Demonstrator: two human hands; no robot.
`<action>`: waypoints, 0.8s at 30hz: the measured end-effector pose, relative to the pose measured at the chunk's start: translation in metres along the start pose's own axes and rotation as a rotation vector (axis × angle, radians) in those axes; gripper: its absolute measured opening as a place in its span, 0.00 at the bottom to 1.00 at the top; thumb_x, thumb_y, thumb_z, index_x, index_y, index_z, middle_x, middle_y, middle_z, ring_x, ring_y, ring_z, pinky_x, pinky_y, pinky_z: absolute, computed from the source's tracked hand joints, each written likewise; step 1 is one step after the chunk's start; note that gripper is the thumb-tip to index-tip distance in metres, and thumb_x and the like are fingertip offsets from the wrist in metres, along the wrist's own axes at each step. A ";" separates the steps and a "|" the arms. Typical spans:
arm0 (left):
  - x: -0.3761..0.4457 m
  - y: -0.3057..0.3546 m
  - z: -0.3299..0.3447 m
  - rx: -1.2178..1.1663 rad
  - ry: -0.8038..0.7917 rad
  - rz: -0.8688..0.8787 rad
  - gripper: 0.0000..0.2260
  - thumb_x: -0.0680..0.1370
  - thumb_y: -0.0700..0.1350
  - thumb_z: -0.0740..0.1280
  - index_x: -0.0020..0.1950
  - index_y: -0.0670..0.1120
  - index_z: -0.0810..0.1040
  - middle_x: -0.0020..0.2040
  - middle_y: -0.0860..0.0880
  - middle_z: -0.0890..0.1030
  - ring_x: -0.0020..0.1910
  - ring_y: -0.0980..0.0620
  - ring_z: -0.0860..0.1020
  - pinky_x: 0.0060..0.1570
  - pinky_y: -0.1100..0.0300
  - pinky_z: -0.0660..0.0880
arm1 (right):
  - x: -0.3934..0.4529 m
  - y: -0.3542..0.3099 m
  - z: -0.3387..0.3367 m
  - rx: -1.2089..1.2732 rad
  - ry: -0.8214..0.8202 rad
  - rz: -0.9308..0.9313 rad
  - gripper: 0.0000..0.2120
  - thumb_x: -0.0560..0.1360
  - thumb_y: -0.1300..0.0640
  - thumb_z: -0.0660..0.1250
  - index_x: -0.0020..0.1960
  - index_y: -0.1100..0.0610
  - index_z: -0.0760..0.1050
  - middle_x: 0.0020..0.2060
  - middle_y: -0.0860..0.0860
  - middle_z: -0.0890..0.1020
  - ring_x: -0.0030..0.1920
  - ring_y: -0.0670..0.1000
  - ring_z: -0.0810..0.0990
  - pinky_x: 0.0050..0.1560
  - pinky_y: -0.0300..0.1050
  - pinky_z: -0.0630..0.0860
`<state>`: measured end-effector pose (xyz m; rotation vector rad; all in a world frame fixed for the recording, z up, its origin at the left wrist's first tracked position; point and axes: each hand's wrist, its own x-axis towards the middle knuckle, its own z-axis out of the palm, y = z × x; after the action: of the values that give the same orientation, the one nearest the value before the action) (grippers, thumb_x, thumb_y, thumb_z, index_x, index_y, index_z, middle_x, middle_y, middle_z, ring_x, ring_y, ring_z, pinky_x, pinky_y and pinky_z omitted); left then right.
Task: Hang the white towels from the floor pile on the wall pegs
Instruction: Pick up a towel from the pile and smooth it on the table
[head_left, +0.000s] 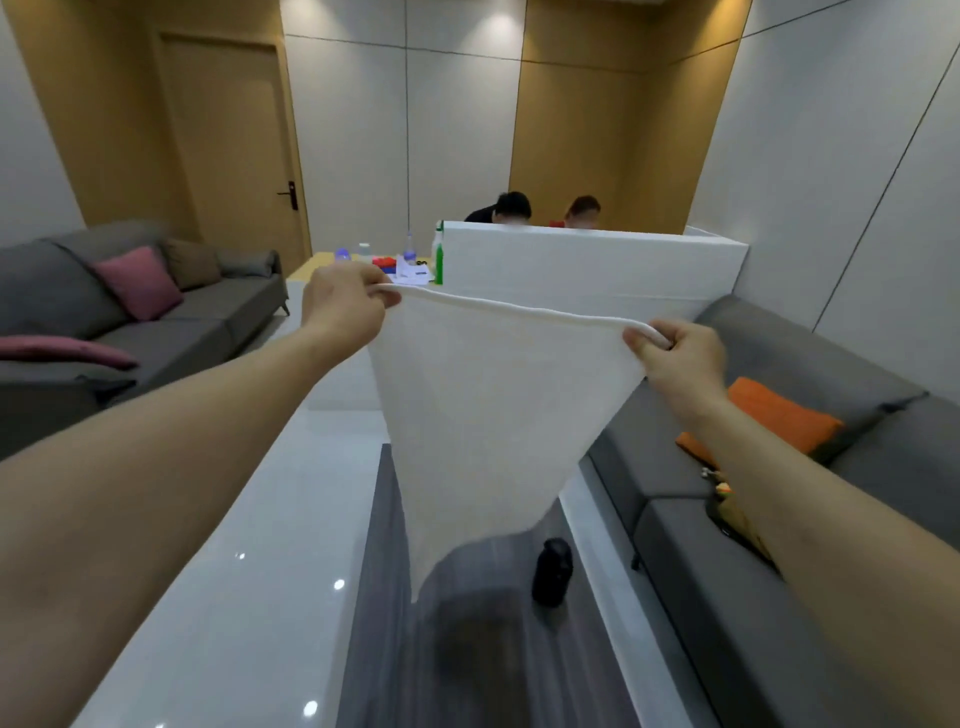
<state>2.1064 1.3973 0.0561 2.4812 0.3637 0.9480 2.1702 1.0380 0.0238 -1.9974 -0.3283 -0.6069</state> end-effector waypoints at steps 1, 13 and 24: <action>-0.021 0.001 -0.001 0.000 -0.008 -0.019 0.05 0.76 0.50 0.70 0.46 0.52 0.84 0.44 0.50 0.81 0.47 0.47 0.76 0.41 0.59 0.65 | -0.017 0.009 -0.006 -0.018 -0.022 -0.008 0.13 0.75 0.51 0.71 0.32 0.44 0.78 0.23 0.39 0.74 0.28 0.38 0.71 0.31 0.35 0.66; -0.357 -0.016 0.030 0.098 -0.311 -0.368 0.05 0.75 0.47 0.72 0.39 0.56 0.82 0.42 0.54 0.81 0.42 0.52 0.77 0.40 0.61 0.69 | -0.261 0.141 -0.074 -0.156 -0.475 0.215 0.05 0.75 0.55 0.72 0.49 0.54 0.85 0.40 0.47 0.83 0.45 0.50 0.80 0.48 0.44 0.74; -0.534 -0.046 0.069 0.247 -0.672 -0.504 0.05 0.77 0.48 0.68 0.45 0.50 0.84 0.39 0.52 0.81 0.37 0.55 0.75 0.33 0.62 0.68 | -0.402 0.218 -0.093 -0.318 -0.696 0.436 0.10 0.76 0.53 0.70 0.54 0.56 0.84 0.46 0.51 0.84 0.48 0.52 0.80 0.50 0.48 0.78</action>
<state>1.7615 1.2037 -0.3117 2.5448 0.8451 -0.1458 1.9099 0.8616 -0.3205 -2.4459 -0.1992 0.3508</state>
